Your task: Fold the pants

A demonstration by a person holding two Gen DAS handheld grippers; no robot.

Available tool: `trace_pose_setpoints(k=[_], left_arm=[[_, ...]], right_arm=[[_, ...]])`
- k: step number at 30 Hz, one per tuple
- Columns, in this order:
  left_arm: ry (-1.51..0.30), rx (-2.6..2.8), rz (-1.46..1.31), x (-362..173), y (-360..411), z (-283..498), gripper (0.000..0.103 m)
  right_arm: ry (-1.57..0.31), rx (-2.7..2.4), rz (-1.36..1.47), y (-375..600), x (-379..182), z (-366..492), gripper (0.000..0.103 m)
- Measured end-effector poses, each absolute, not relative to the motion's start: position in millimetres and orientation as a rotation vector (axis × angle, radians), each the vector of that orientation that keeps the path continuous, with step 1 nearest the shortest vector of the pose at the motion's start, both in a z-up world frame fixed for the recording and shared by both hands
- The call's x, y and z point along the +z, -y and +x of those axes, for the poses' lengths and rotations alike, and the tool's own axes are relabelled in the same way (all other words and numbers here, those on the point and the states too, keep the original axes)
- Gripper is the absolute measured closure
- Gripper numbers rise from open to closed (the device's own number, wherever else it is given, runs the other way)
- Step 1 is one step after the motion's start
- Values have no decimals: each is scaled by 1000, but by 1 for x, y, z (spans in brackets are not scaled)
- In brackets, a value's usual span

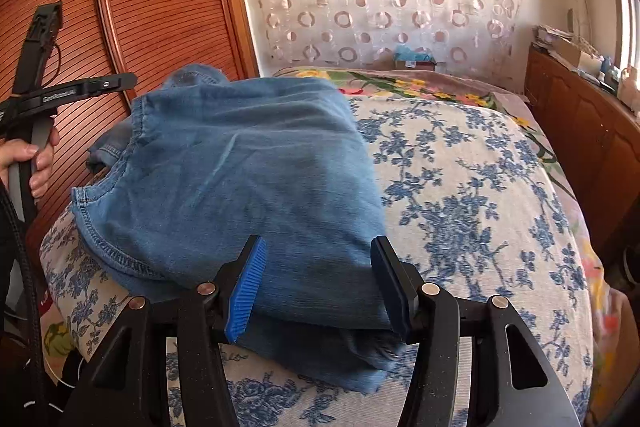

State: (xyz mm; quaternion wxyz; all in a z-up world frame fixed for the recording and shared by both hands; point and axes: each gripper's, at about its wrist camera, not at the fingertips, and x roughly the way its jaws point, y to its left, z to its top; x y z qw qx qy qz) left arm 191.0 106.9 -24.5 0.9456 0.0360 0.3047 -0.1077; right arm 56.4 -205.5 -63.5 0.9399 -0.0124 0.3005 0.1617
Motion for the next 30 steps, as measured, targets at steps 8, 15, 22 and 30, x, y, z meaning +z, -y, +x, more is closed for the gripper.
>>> trace_pose_setpoints(k=[8, 15, 22, 30], left_arm=[[-627, -300, 102, -27, -70, 184, 33], [-680, -326, 122, -52, -51, 180, 33], [-739, -316, 112, -79, -53, 177, 33], [-792, -297, 104, -103, -61, 173, 33]], right_arm=[[-632, 303, 19, 229, -62, 58, 47], [-665, 304, 9, 225, -66, 60, 47], [-688, 302, 5, 223, -71, 63, 47], [-711, 302, -2, 220, -75, 69, 47]])
